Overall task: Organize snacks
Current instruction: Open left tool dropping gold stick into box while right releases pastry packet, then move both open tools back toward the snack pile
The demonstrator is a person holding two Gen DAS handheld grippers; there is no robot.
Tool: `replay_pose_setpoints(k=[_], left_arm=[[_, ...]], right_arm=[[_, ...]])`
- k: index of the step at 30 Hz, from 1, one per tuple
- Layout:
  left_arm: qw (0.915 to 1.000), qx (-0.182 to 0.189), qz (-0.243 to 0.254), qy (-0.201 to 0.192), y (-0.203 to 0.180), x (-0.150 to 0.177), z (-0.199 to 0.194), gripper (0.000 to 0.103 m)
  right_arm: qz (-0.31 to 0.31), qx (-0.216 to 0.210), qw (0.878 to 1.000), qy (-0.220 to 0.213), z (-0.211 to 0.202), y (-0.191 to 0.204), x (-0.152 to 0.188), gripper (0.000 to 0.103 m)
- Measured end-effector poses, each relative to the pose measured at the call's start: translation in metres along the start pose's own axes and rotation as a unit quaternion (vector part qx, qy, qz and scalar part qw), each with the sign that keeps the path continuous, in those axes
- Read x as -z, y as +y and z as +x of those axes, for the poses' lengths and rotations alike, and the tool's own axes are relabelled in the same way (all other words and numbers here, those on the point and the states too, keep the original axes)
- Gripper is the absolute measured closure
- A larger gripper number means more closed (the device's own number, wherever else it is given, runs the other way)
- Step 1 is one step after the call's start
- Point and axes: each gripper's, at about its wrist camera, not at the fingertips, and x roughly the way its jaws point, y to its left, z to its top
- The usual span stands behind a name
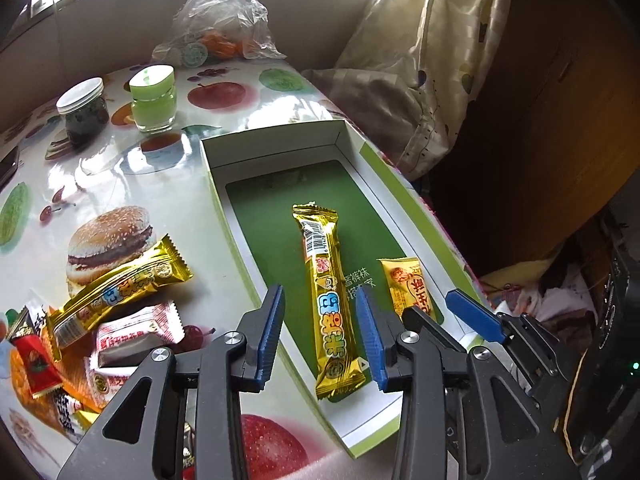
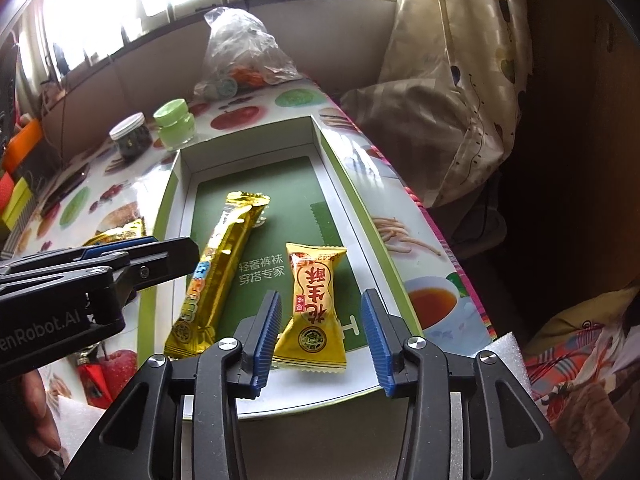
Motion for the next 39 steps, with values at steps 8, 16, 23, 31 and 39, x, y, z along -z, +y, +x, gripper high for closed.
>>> replay_pose_setpoints(k=[8, 16, 23, 31, 39], left_arm=[[0.9995, -0.005, -0.024, -0.021, 0.020, 0.014, -0.029, 0.054], [0.9981, -0.023, -0.046, -0.034, 0.051, 0.030, -0.057, 0.054], [0.9955, -0.050, -0.064, -0.050, 0.081, 0.046, -0.081, 0.054], [0.9891, -0.086, -0.100, -0.065, 0.122, 0.068, -0.101, 0.054], [0.9842, -0.106, -0.128, -0.062, 0.158, 0.088, -0.109, 0.054]], right_arm=[[0.010, -0.005, 1.000, -0.017, -0.019, 0.006, 0.002, 0.058], [0.002, -0.025, 0.999, -0.034, -0.037, 0.025, 0.004, 0.057], [-0.013, -0.055, 0.998, -0.035, -0.044, 0.048, 0.008, 0.057], [-0.051, -0.098, 0.994, -0.013, -0.039, 0.089, 0.020, 0.057], [-0.088, -0.128, 0.988, 0.007, -0.030, 0.123, 0.034, 0.057]])
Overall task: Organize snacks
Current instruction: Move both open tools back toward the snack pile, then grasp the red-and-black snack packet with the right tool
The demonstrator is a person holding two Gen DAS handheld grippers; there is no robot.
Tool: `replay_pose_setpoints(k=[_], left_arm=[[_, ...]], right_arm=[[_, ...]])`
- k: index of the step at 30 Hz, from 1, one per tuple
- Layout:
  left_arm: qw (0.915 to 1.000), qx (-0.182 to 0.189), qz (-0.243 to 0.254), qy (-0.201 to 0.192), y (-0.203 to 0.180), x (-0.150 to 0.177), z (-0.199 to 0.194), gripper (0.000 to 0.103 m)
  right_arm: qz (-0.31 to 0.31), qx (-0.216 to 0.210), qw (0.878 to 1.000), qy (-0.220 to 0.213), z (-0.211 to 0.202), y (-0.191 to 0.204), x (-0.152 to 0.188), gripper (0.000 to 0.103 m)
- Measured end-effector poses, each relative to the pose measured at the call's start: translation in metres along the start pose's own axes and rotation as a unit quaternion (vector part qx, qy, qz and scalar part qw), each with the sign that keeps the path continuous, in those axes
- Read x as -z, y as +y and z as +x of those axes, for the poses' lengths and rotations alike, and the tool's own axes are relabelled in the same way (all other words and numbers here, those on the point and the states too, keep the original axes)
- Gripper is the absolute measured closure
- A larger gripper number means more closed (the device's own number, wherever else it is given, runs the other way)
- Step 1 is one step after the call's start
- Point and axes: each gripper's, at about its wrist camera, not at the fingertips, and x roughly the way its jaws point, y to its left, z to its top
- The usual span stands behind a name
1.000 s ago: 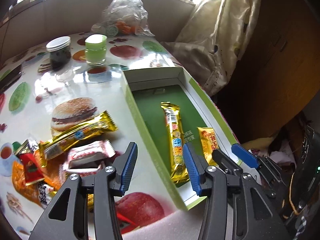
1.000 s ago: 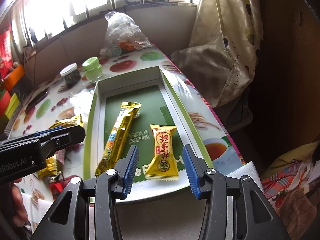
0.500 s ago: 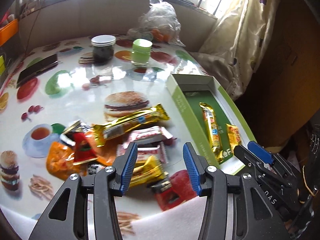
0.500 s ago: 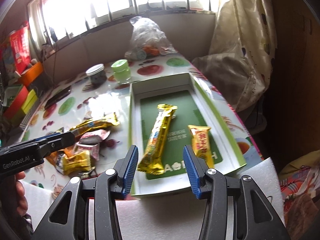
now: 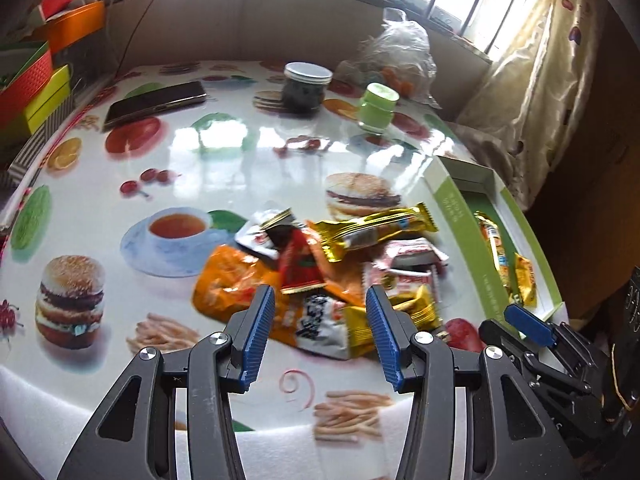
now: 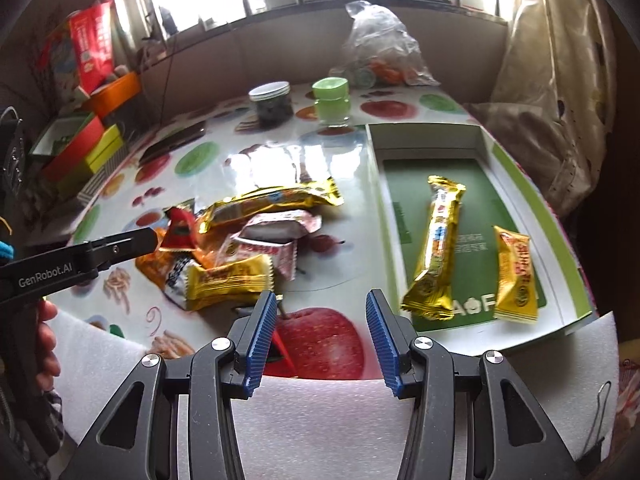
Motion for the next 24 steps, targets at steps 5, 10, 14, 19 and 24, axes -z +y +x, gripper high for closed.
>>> replay_pose_setpoints(k=[5, 10, 14, 19, 24], left_arm=[[0.9999, -0.005, -0.012, 0.006, 0.015, 0.008, 0.003, 0.054], [0.9998, -0.005, -0.014, 0.014, 0.021, 0.013, 0.008, 0.054], [0.9998, 0.001, -0.013, 0.015, 0.021, 0.015, 0.009, 0.054], [0.9997, 0.005, -0.006, 0.024, 0.018, 0.016, 0.015, 0.054], [0.9996, 0.007, 0.002, 0.027, 0.014, 0.015, 0.018, 0.054]], right_arm=[[-0.012, -0.018, 0.999, 0.024, 0.015, 0.014, 0.005, 0.057], [-0.024, -0.021, 0.998, 0.046, 0.028, 0.023, 0.011, 0.057], [-0.031, -0.019, 0.998, 0.057, 0.036, 0.028, 0.014, 0.057], [-0.043, -0.007, 0.998, 0.051, 0.036, 0.033, 0.014, 0.060], [-0.045, -0.001, 0.998, 0.046, 0.036, 0.031, 0.013, 0.080]])
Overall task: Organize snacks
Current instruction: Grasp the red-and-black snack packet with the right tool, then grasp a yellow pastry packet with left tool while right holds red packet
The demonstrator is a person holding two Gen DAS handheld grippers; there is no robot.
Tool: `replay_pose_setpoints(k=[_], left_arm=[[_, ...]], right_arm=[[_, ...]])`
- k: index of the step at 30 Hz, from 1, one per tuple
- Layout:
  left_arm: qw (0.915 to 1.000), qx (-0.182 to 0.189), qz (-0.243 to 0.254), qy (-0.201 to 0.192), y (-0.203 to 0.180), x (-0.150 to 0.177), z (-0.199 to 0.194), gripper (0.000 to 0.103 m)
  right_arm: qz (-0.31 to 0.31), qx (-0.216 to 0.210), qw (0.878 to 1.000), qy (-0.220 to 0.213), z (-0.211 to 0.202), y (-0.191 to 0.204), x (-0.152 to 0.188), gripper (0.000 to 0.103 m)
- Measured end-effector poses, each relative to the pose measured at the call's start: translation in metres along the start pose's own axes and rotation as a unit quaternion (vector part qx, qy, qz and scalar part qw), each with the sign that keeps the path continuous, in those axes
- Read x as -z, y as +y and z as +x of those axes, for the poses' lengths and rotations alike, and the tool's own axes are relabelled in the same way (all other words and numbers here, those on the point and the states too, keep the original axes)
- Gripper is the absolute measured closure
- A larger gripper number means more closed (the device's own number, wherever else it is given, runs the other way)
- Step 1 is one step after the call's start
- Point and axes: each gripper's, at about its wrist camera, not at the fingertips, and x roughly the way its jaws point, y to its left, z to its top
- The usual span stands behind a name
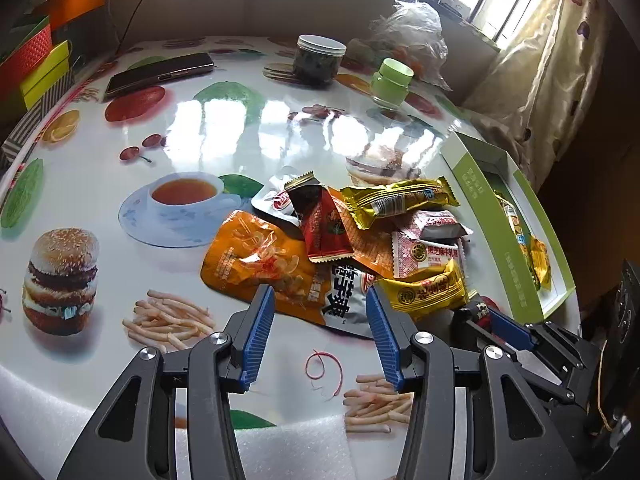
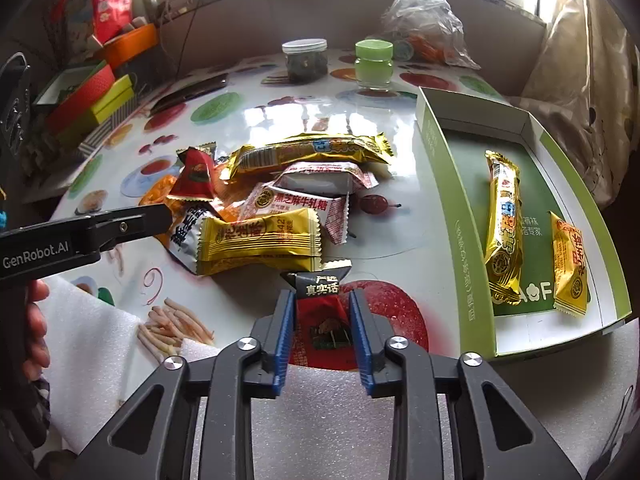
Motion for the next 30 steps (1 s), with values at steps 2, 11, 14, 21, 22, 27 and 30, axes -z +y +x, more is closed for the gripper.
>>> replay_pose_setpoints(k=[2, 11, 14, 21, 22, 27, 30], left_arm=[[1.0000, 0.000, 0.005, 0.002, -0.002, -0.001, 0.002, 0.054], [0.9973, 0.033, 0.065, 0.006, -0.025, -0.006, 0.006, 0.054], [0.9953, 0.040, 0.087, 0.010, -0.035, -0.007, 0.008, 0.054], [0.9889, 0.060, 0.133, 0.024, -0.056, -0.007, 0.015, 0.054], [0.9878, 0.064, 0.140, 0.026, -0.060, -0.005, 0.015, 0.054], [0.9798, 0.059, 0.189, 0.027, -0.080, 0.001, 0.019, 0.054], [0.9740, 0.050, 0.219, 0.027, -0.091, 0.003, 0.023, 0.054]], right_arm=[[0.003, -0.002, 1.000, -0.003, -0.001, -0.002, 0.000, 0.080], [0.036, 0.012, 0.998, -0.045, -0.017, -0.017, -0.006, 0.080], [0.046, 0.013, 0.998, -0.051, -0.021, -0.023, -0.007, 0.080], [0.064, 0.020, 0.995, -0.073, -0.035, -0.033, -0.011, 0.080], [0.068, 0.019, 0.995, -0.075, -0.037, -0.035, -0.011, 0.080], [0.076, 0.020, 0.994, -0.078, -0.041, -0.041, -0.009, 0.080], [0.080, 0.020, 0.994, -0.078, -0.043, -0.043, -0.008, 0.080]])
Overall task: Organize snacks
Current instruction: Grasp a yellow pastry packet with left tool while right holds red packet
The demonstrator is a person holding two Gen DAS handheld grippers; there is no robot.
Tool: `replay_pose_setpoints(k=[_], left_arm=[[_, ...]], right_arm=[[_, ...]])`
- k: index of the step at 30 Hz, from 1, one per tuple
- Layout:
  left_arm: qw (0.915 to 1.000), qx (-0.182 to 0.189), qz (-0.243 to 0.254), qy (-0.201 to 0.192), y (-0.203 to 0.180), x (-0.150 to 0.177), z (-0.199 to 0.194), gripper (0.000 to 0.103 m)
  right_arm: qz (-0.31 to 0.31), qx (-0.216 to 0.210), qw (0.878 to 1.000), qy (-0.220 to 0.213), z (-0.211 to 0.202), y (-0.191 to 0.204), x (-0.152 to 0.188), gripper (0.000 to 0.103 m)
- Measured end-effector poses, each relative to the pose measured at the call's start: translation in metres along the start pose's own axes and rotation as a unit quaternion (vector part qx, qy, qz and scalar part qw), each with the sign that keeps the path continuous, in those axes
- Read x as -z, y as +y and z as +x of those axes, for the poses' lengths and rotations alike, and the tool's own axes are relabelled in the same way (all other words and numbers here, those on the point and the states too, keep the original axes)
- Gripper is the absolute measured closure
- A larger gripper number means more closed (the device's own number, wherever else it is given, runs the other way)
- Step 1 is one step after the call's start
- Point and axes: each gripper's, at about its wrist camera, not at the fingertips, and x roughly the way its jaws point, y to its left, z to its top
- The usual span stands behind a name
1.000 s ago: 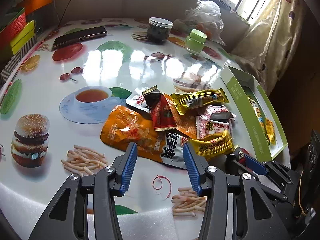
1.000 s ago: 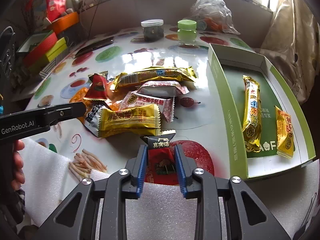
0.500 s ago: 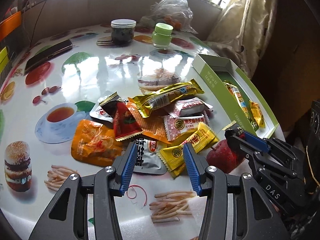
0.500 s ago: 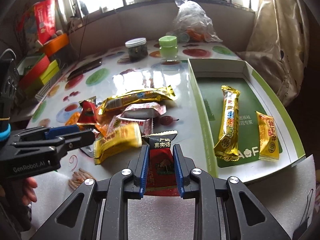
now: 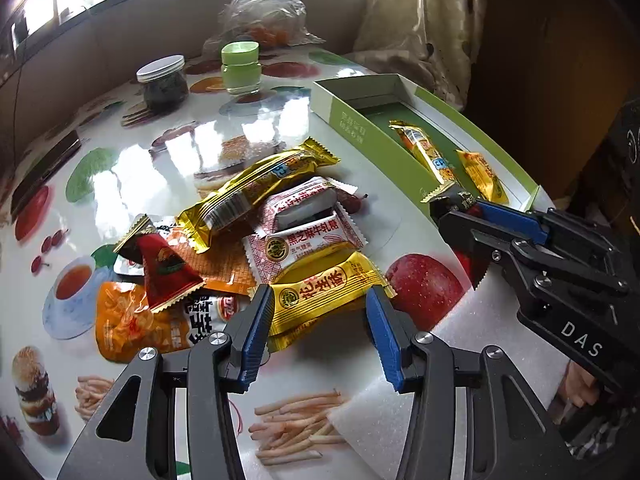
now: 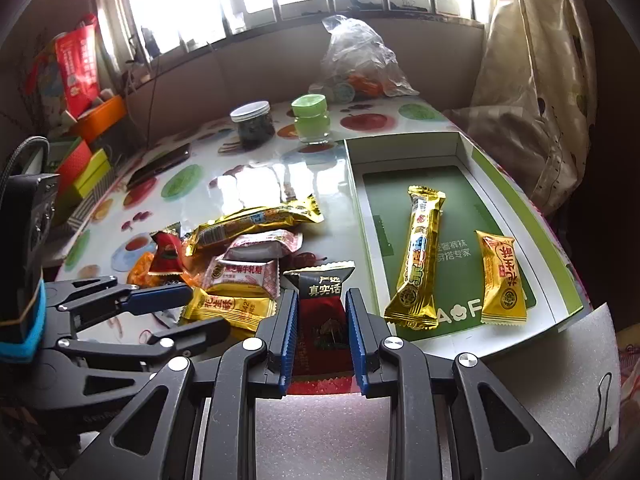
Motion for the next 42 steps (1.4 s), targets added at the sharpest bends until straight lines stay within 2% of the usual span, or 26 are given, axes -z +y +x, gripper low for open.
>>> replay_pose_setpoints(k=[6, 7, 8, 15, 20, 23, 36, 38, 40, 42], left_arm=[[0.9984, -0.030, 0.048, -0.005, -0.011, -0.003, 0.007, 0.053], [0.9983, -0.030, 0.049, -0.002, -0.010, -0.004, 0.008, 0.047], [0.9983, -0.031, 0.049, 0.001, -0.011, -0.005, 0.009, 0.046], [0.9987, -0.017, 0.047, 0.010, -0.013, -0.004, 0.010, 0.046], [0.9969, -0.016, 0.074, 0.021, -0.020, 0.001, 0.011, 0.046], [0.9972, -0.026, 0.068, 0.017, -0.017, -0.003, 0.014, 0.046], [0.9983, -0.018, 0.051, 0.021, -0.016, -0.007, 0.025, 0.046], [0.9987, -0.015, 0.045, 0.019, -0.014, -0.007, 0.024, 0.046], [0.9989, -0.019, 0.040, 0.018, -0.013, -0.007, 0.024, 0.055], [0.9990, -0.020, 0.036, 0.017, -0.012, -0.006, 0.023, 0.058]], right_arm=[[0.010, 0.002, 1.000, 0.001, -0.002, -0.006, 0.002, 0.080], [0.012, 0.001, 1.000, 0.001, -0.002, -0.008, 0.002, 0.080], [0.013, 0.001, 1.000, 0.001, -0.002, -0.009, 0.002, 0.080], [0.019, -0.002, 1.000, 0.000, -0.003, -0.012, 0.002, 0.080], [0.021, -0.005, 1.000, -0.001, -0.004, -0.013, 0.002, 0.080], [0.024, -0.005, 1.000, -0.002, -0.005, -0.014, 0.002, 0.080], [0.027, -0.006, 1.000, -0.002, -0.006, -0.017, 0.003, 0.080], [0.027, -0.006, 1.000, -0.002, -0.006, -0.017, 0.003, 0.080], [0.026, -0.007, 1.000, -0.002, -0.006, -0.017, 0.003, 0.080], [0.026, -0.007, 1.000, -0.002, -0.006, -0.017, 0.003, 0.080]])
